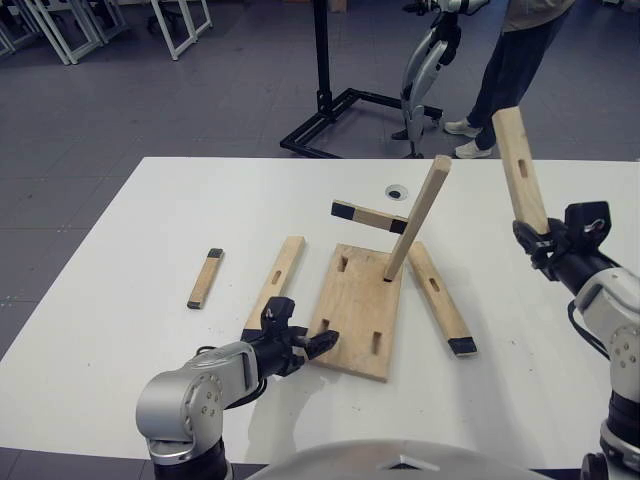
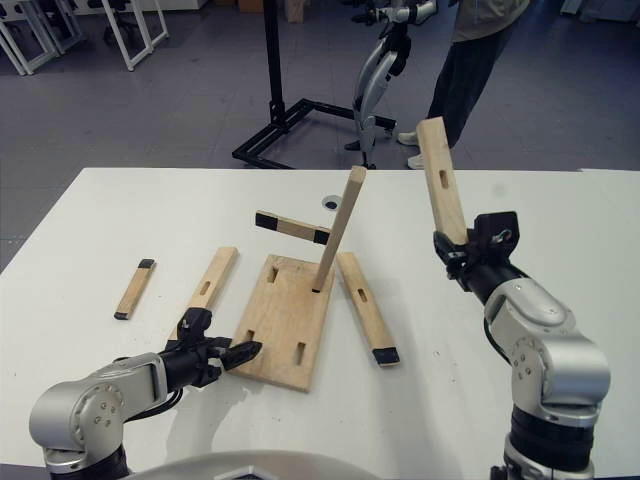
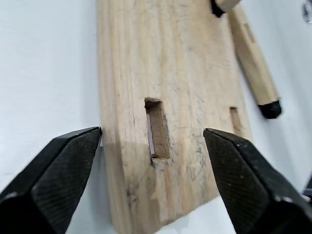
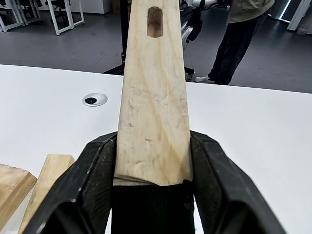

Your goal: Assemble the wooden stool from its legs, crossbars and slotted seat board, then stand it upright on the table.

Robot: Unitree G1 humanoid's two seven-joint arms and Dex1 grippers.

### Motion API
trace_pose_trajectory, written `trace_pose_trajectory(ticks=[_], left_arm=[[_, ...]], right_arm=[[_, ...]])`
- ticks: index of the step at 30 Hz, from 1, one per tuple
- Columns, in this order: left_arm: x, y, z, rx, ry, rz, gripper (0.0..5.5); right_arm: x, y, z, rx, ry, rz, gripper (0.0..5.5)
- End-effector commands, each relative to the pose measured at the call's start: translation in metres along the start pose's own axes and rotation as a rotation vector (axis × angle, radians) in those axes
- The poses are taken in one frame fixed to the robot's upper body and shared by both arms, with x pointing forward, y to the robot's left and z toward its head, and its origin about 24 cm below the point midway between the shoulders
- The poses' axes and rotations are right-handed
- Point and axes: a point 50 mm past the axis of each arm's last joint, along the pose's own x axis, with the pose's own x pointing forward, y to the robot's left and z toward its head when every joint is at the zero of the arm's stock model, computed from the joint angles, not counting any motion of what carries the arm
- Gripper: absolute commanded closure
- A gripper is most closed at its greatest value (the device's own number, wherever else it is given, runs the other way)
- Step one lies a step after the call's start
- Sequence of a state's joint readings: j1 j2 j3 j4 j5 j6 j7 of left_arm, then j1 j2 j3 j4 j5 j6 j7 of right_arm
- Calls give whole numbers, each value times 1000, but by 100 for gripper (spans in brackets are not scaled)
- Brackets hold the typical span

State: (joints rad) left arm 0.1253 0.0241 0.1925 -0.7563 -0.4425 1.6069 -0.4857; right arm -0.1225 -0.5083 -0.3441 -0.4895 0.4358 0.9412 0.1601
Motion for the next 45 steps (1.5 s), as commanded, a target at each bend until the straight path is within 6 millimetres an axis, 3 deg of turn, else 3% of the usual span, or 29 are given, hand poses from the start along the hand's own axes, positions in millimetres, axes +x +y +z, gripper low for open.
trace_pose_trajectory(ticks=[1, 5, 6, 9, 12, 14, 18, 23, 35, 43, 45], left_arm=[[6, -8, 10, -79, -68, -158, 161], [8, -4, 27, -117, -118, -192, 161], [4, -6, 40, -109, -170, -252, 161], [-19, -7, 87, -47, -313, -488, 161], [-44, -13, 123, 50, -334, -694, 161], [-50, -18, 132, 85, -311, -788, 161], [-51, -34, 144, 166, -269, -893, 161], [-49, -43, 151, 206, -264, -963, 161], [-45, -47, 155, 174, -278, -1025, 161], [-44, -47, 154, 148, -278, -1042, 298], [-44, -47, 154, 142, -282, -1044, 307]], right_arm=[[10, -6, 19, 11, -71, -38, 344], [18, -1, 42, 34, -162, 13, 344], [19, 4, 54, 89, -226, 86, 344], [10, 22, 90, 302, -419, 420, 344], [-8, 41, 115, 444, -498, 829, 344], [-17, 55, 114, 478, -451, 1056, 344], [-24, 88, 89, 468, -216, 1366, 344], [-23, 106, 75, 435, -94, 1473, 344], [-28, 122, 51, 399, 25, 1544, 344], [-26, 122, 52, 389, 30, 1544, 344], [-27, 122, 52, 388, 30, 1548, 344]])
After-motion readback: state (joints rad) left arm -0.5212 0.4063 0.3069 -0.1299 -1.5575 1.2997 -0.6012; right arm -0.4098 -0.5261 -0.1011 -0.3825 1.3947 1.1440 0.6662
